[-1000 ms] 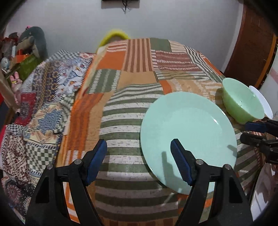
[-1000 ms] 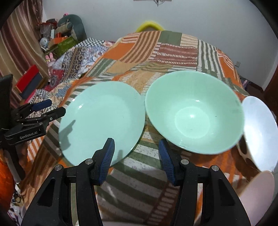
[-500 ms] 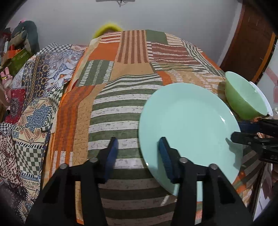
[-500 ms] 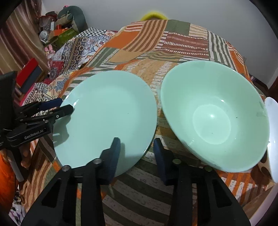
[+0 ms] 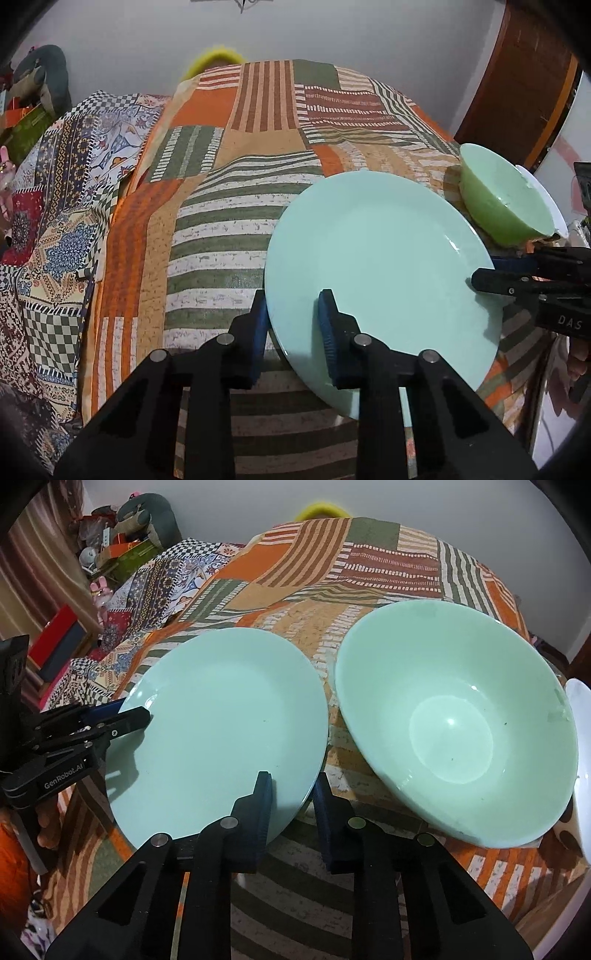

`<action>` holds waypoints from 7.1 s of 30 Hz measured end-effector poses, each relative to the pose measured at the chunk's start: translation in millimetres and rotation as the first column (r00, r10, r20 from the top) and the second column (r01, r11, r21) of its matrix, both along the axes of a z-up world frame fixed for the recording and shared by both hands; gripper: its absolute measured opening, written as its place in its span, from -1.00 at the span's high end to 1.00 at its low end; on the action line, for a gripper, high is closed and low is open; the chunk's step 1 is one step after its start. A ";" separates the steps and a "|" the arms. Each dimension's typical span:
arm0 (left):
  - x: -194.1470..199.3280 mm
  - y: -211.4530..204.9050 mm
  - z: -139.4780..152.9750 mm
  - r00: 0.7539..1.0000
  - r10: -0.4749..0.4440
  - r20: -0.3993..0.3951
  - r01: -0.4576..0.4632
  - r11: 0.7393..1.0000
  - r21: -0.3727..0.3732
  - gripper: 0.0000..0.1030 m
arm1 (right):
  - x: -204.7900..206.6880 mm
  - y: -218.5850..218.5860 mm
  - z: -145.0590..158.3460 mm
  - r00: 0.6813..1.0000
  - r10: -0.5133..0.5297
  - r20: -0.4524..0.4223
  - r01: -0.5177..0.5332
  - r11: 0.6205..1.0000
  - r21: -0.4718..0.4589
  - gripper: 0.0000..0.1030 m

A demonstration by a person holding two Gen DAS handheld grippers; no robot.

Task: Organize plates and bowls
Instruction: 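Lift the mint green plate with the left gripper toward the white plate, then lower the mint green plate onto the white plate and open the left gripper, then grasp the pale pink bowl rim with the left gripper, then lift the pink bowl with the left gripper and carry it beside the plate stack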

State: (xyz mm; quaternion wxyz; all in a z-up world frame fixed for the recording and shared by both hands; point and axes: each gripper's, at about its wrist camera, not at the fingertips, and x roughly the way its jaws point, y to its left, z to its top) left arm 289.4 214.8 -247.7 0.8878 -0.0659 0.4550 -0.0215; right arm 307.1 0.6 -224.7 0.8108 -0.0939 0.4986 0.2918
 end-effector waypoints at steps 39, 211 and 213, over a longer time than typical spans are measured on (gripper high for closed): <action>-96.0 -39.9 77.1 0.996 -0.009 0.091 0.014 0.999 -0.050 0.49 | -58.9 -42.9 48.9 0.999 -0.006 0.050 0.001 0.996 0.094 0.64; -13.0 -309.2 37.3 0.924 -0.371 -0.092 0.363 0.927 -0.093 0.73 | -55.1 -268.5 34.4 0.952 -0.307 -0.008 0.306 0.946 0.107 0.78; -15.6 -306.9 38.7 0.924 -0.371 -0.093 0.362 0.927 -0.097 0.73 | -56.5 -267.8 36.7 0.951 -0.308 -0.005 0.307 0.946 0.106 0.78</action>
